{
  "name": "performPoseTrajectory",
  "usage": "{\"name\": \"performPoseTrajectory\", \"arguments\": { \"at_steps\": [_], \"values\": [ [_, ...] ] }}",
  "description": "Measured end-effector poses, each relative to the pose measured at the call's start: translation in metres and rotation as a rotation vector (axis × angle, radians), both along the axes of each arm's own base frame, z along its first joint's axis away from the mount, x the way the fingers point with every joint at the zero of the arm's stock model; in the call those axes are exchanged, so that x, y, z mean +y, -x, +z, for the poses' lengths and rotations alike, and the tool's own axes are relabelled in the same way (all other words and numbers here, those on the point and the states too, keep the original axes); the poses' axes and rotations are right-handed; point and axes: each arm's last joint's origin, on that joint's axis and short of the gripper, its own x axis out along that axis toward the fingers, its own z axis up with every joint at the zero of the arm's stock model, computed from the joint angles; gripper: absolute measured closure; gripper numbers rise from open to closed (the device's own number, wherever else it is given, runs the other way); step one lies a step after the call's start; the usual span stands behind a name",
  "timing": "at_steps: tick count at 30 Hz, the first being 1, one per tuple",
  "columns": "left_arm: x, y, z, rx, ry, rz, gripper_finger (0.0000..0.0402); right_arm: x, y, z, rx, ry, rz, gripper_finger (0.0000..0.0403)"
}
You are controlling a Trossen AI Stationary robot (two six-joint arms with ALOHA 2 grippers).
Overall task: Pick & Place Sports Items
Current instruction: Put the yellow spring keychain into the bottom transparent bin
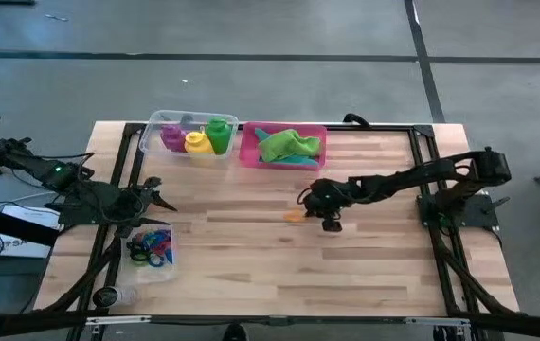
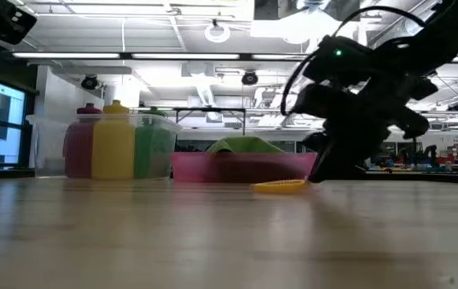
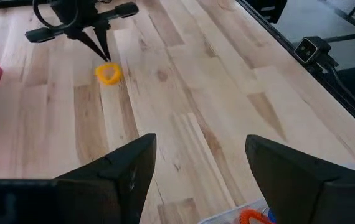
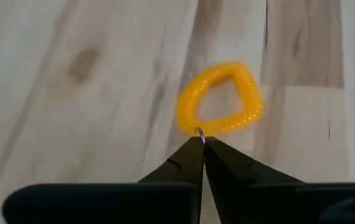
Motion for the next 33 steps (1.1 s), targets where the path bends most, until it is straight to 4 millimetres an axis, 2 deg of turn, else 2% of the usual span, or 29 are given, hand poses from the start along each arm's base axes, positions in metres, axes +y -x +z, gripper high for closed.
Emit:
{"name": "performPoseTrajectory", "arguments": {
  "at_steps": [8, 16, 26, 33],
  "values": [
    [0.0, -0.001, 0.0, 0.003, -0.004, 0.009, 0.0202, 0.014, -0.009, 0.025, -0.202, 0.013, 0.019, 0.0402],
    [-0.004, -0.015, -0.006, 0.03, -0.117, 0.107, 0.0202, 0.025, -0.017, 0.043, -0.395, 0.032, 0.001, 0.0403],
    [-0.018, -0.054, -0.019, 0.021, -0.456, 0.224, 0.0202, 0.027, -0.026, 0.067, -0.635, -0.082, -0.058, 0.0403],
    [-0.033, -0.087, -0.027, -0.045, -0.673, 0.28, 0.0202, 0.027, -0.028, 0.074, -0.714, -0.092, -0.059, 0.0403]
  ]
}}
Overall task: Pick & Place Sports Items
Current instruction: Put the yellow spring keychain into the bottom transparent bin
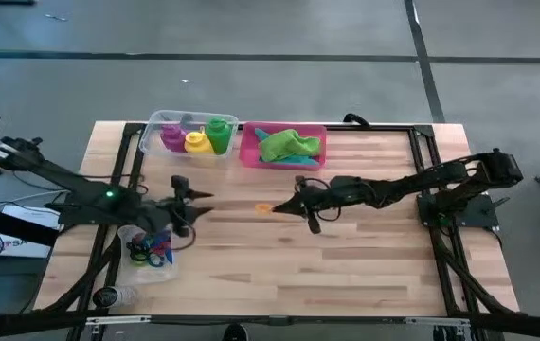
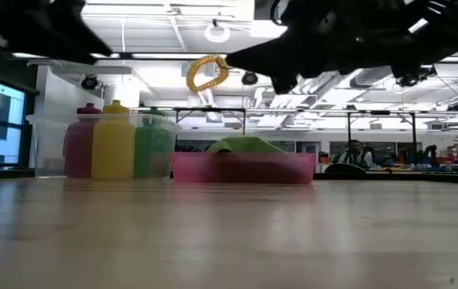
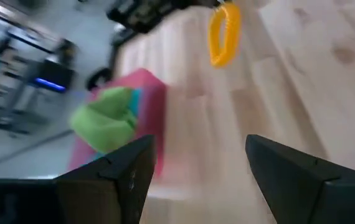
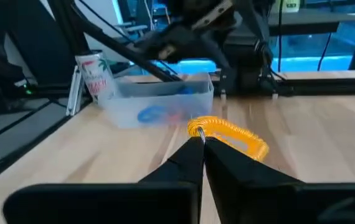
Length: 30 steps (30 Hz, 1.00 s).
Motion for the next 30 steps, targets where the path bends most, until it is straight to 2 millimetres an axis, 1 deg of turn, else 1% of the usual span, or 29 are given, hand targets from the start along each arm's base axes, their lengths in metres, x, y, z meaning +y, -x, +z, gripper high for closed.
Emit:
{"name": "performPoseTrajectory", "arguments": {
  "at_steps": [5, 9, 15, 20, 25, 30],
  "values": [
    [-0.011, -0.023, -0.003, -0.057, -0.101, 0.004, 0.0202, 0.0, 0.0, 0.001, -0.01, 0.0, -0.003, 0.0403],
    [-0.015, -0.042, -0.007, -0.091, -0.114, -0.018, 0.0202, 0.0, 0.0, 0.001, -0.01, 0.0, -0.003, 0.0403],
    [-0.008, -0.067, -0.017, -0.115, -0.064, -0.054, 0.0202, 0.0, 0.0, 0.001, -0.011, 0.0, -0.003, 0.0403],
    [-0.002, -0.085, -0.026, -0.136, -0.028, -0.06, 0.0202, 0.0, 0.0, 0.002, -0.018, -0.001, -0.004, 0.0403],
    [0.003, -0.097, -0.036, -0.146, -0.026, -0.034, 0.0202, 0.0, -0.001, 0.005, -0.055, -0.002, -0.004, 0.0403],
    [0.007, -0.105, -0.042, -0.141, -0.057, -0.027, 0.0203, 0.0, -0.001, 0.006, -0.059, -0.002, -0.003, 0.0403]
  ]
}}
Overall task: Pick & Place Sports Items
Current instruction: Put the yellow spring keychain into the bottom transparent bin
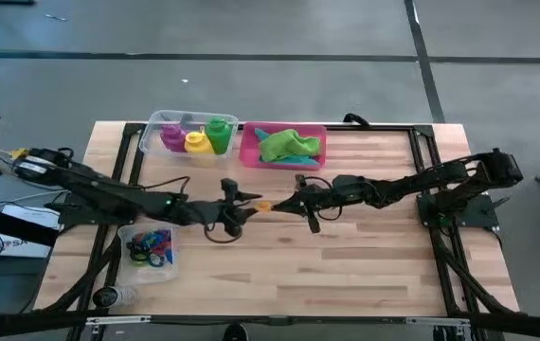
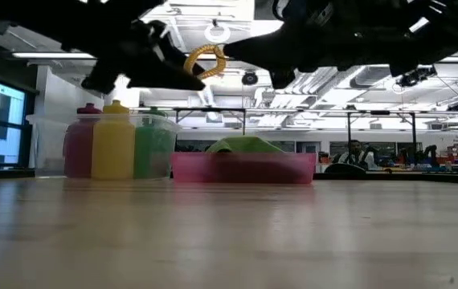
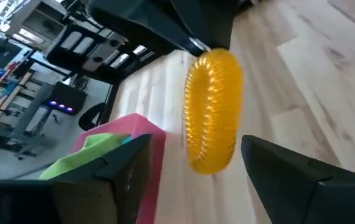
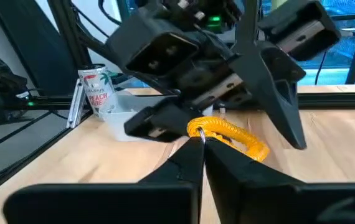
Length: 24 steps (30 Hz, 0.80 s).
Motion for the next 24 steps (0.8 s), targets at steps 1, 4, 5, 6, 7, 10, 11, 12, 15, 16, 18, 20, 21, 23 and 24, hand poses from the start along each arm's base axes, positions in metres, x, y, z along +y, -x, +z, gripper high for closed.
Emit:
{"name": "performPoseTrajectory", "arguments": {
  "at_steps": [1, 4, 5, 6, 7, 10, 11, 12, 15, 16, 18, 20, 21, 23, 24],
  "values": [
    [0.0005, -0.0008, -0.0006, 0.0, -0.003, 0.001, 0.0206, 0.0, 0.0, 0.0, 0.0, 0.0, 0.0, 0.0403],
    [0.0007, -0.0019, -0.0001, -0.011, -0.004, 0.002, 0.0231, 0.0, 0.0, 0.0, 0.0, 0.0, 0.001, 0.0403],
    [0.0006, -0.002, 0.0002, -0.013, -0.009, 0.0, 0.0244, 0.0, 0.0, 0.0, 0.0, 0.001, 0.002, 0.0403],
    [0.0006, -0.0021, 0.0006, -0.014, -0.016, -0.003, 0.0258, 0.0001, 0.0, 0.0, 0.0, 0.001, 0.002, 0.0403],
    [0.0003, -0.0022, 0.001, -0.015, -0.021, -0.006, 0.0274, 0.0001, 0.0, 0.0, 0.0, 0.001, 0.002, 0.0403],
    [-0.0003, -0.0024, 0.0019, -0.02, -0.032, -0.011, 0.0324, 0.0001, 0.0, -0.0002, 0.001, 0.001, 0.003, 0.0403],
    [-0.0003, -0.0024, 0.0019, -0.02, -0.032, -0.011, 0.0342, 0.0001, 0.0, -0.0003, 0.003, 0.001, 0.003, 0.0403],
    [-0.0003, -0.0024, 0.0019, -0.02, -0.032, -0.011, 0.0359, 0.0001, 0.0001, -0.0004, 0.004, 0.001, 0.003, 0.0403],
    [-0.0003, -0.0024, 0.0019, -0.02, -0.031, -0.011, 0.0381, 0.0001, 0.0001, -0.0004, 0.004, 0.001, 0.003, 0.0403],
    [-0.0003, -0.0024, 0.0019, -0.021, -0.029, -0.01, 0.0381, 0.0001, 0.0001, -0.0004, 0.004, 0.001, 0.003, 0.0403],
    [-0.0003, -0.0024, 0.0019, -0.023, -0.026, -0.009, 0.0381, 0.0001, 0.0001, -0.0004, 0.004, 0.0, 0.003, 0.0403],
    [-0.0004, -0.0024, 0.0019, -0.023, -0.025, -0.009, 0.0381, 0.0001, 0.0001, -0.0004, 0.004, -0.001, 0.003, 0.0403],
    [-0.0004, -0.0024, 0.0019, -0.024, -0.023, -0.008, 0.0381, 0.0001, 0.0001, -0.0004, 0.004, -0.001, 0.003, 0.0403],
    [-0.0004, -0.0023, 0.0019, -0.026, -0.016, -0.007, 0.0381, 0.0001, 0.0001, -0.0004, 0.007, -0.013, 0.001, 0.0403],
    [-0.0004, -0.0023, 0.0019, -0.027, -0.015, -0.006, 0.0381, 0.0001, 0.0001, -0.0004, 0.01, -0.025, 0.0, 0.0403]
  ]
}}
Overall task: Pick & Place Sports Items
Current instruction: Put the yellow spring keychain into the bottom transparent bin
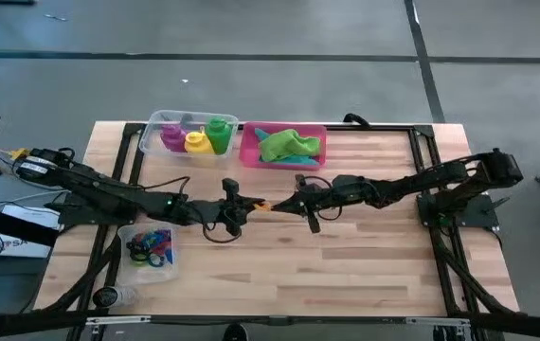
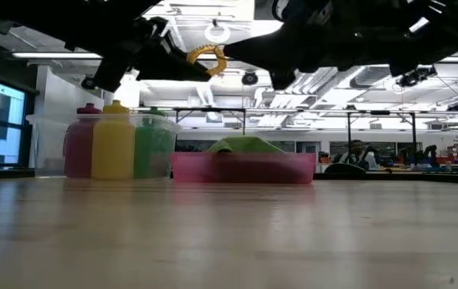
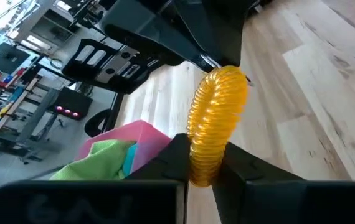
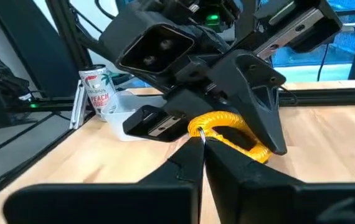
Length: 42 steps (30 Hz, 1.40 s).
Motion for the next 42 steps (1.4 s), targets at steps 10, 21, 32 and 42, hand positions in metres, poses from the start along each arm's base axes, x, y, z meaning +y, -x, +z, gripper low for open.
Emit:
{"name": "performPoseTrajectory", "arguments": {
  "at_steps": [10, 21, 32, 42],
  "values": [
    [0.0, 0.0, 0.0, 0.004, -0.002, 0.002, 0.0382, 0.0, 0.0, 0.0, 0.012, -0.053, 0.001, 0.0325],
    [-0.012, 0.021, 0.01, 0.016, 0.061, 0.018, 0.0382, -0.002, 0.0, 0.0, 0.014, -0.069, -0.065, 0.0212],
    [-0.014, 0.081, 0.03, 0.104, 0.309, 0.038, 0.0382, -0.003, -0.001, 0.006, -0.053, -0.039, -0.108, 0.0186],
    [0.0, 0.157, 0.042, 0.35, 0.817, -0.029, 0.0382, -0.003, -0.001, 0.004, -0.033, -0.048, -0.111, 0.0187]
  ]
}}
